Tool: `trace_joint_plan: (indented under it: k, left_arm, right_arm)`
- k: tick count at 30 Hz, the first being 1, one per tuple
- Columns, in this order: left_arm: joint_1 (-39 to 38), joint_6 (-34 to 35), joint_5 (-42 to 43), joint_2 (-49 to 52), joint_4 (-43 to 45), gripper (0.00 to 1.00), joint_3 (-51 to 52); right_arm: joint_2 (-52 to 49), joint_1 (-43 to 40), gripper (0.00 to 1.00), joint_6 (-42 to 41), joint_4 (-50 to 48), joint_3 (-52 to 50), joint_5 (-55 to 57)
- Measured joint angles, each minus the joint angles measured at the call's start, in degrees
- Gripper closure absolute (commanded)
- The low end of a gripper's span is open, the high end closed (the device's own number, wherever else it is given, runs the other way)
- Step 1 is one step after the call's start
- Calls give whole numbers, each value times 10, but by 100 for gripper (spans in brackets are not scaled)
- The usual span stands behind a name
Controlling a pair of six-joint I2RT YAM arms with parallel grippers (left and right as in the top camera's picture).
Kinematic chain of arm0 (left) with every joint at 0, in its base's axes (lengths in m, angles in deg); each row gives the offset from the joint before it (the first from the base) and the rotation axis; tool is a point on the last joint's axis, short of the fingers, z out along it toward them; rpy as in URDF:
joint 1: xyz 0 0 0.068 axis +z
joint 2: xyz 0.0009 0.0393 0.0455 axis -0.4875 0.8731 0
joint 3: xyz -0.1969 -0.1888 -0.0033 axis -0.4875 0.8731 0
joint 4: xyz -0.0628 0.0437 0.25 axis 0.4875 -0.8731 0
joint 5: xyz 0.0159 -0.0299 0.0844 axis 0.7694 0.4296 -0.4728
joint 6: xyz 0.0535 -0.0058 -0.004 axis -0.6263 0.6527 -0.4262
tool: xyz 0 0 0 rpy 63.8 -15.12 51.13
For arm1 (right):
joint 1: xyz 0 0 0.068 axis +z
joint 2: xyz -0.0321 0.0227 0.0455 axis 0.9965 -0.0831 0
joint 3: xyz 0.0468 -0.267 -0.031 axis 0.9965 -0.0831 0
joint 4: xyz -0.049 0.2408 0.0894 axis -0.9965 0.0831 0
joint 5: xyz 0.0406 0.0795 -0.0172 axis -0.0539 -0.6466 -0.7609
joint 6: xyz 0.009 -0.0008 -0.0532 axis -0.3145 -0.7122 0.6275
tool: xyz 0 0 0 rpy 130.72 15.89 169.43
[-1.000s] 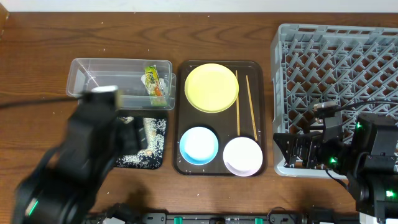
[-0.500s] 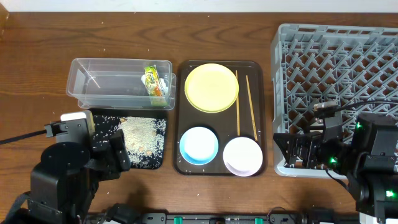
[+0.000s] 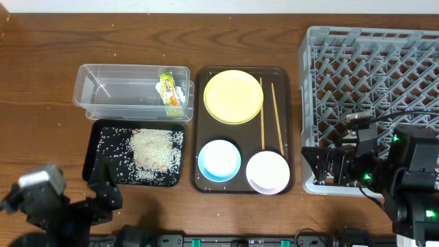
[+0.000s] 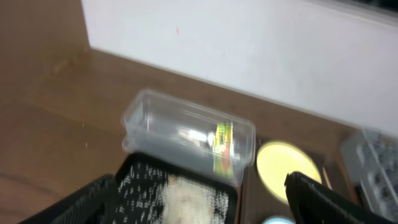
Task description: Sort waste into correct bins and load items into the dishwasher rack
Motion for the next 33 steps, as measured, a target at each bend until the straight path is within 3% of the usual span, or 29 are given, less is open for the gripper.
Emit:
trace_joint_plan:
  k: [10,17,33]
  left_arm:
    - [67,-29,50,-153,264,11,280]
    - [77,-35,101,-228,386,11,433]
    - [78,-35,118,-240,508,11,593]
  right_arm:
    - [0,0,1,0,0,0,1]
    - [0,0,1,0,0,0,2]
    - [0,0,1,0,0,0,2]
